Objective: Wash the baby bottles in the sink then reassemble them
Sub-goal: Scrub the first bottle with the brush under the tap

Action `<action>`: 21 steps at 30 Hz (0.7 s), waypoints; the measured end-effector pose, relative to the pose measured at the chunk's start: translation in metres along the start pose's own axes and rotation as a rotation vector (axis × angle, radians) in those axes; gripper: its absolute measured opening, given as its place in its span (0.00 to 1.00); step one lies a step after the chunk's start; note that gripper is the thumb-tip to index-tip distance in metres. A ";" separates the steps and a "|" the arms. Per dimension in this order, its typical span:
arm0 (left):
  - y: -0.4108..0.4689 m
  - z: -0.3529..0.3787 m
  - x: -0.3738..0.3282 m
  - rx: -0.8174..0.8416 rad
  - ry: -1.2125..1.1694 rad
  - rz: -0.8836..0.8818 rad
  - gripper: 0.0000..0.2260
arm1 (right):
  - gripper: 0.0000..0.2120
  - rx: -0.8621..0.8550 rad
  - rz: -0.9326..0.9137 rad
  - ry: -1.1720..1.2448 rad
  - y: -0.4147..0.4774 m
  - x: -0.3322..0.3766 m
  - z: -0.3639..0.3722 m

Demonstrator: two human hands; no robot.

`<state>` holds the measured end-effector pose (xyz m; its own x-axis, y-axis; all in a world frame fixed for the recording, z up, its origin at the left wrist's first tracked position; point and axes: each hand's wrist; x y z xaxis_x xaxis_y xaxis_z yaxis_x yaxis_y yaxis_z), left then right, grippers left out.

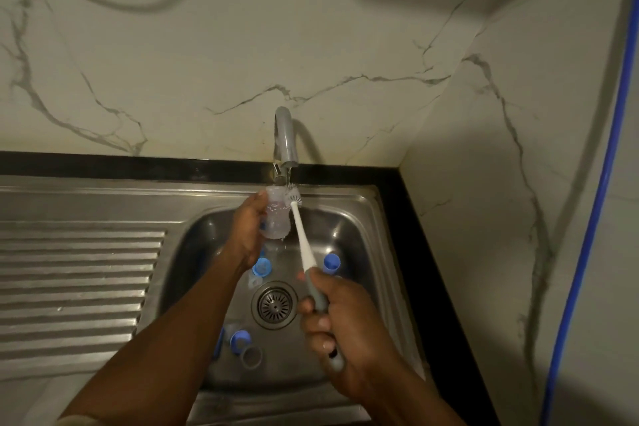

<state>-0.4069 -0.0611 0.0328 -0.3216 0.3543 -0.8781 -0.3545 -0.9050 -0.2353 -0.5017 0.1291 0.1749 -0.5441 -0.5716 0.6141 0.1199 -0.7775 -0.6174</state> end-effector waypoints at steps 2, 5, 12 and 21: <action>-0.001 0.005 0.003 0.063 0.034 -0.028 0.19 | 0.10 -0.007 -0.009 0.083 0.010 0.008 -0.001; 0.002 0.009 0.003 0.074 0.052 -0.024 0.19 | 0.12 0.034 -0.018 0.181 0.012 0.018 -0.005; 0.009 0.026 -0.008 -0.154 0.081 -0.061 0.18 | 0.10 0.002 -0.014 0.071 0.002 0.008 0.002; 0.018 0.021 -0.021 -0.306 -0.074 -0.123 0.20 | 0.08 0.035 0.001 -0.044 -0.012 0.000 0.002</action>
<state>-0.4248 -0.0798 0.0558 -0.3595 0.4716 -0.8052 -0.1179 -0.8789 -0.4622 -0.5014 0.1375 0.1838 -0.5072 -0.5825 0.6352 0.1494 -0.7853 -0.6009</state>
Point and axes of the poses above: each hand's wrist, its own y-axis towards the middle knuckle, its own z-axis out of the palm, x = y × z, and after that the axes turned 12 degrees about x, right-handed
